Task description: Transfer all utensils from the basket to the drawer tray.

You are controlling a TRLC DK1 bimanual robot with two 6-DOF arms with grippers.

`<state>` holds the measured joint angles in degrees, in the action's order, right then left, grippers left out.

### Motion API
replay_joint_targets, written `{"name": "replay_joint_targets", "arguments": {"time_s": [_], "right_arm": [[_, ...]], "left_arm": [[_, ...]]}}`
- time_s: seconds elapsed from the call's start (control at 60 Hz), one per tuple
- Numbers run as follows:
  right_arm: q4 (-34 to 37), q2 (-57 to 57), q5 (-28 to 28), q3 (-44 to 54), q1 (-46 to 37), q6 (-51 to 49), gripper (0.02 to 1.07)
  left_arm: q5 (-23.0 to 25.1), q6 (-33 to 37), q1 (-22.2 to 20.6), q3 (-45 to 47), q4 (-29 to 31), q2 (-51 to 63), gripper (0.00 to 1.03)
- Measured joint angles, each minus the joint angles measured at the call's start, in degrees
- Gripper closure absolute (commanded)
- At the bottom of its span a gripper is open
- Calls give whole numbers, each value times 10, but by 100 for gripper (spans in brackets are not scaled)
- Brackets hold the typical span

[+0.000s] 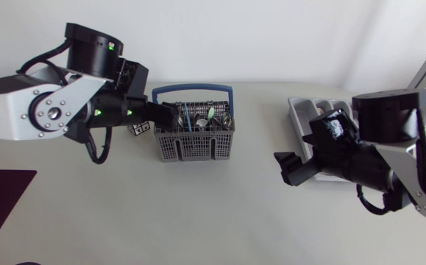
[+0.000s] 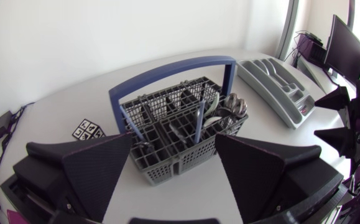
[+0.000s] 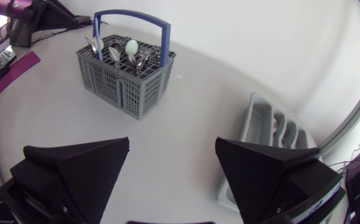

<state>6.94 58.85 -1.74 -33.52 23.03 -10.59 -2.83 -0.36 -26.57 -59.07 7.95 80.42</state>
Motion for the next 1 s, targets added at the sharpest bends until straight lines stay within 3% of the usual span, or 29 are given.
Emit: {"name": "replay_joint_targets", "arguments": {"time_s": [0.217, 0.433, 0.767, 0.917, 1.0], "right_arm": [[10, 66, 42, -50, -11, -5, 7], [1, 109, 50, -55, -11, -27, 7], [-27, 110, 50, -55, -6, -32, 7], [-28, 110, 50, -54, -2, -32, 7], [-28, 110, 49, -54, -2, -32, 7]], "left_arm": [[16, 2, -5, -47, -31, 78, 13], [5, 4, -26, -57, -69, 115, 24], [-24, 19, -40, -59, -94, 126, 69], [-24, 19, -39, -59, -94, 131, 98], [-24, 19, -39, -59, -94, 131, 100]]}}
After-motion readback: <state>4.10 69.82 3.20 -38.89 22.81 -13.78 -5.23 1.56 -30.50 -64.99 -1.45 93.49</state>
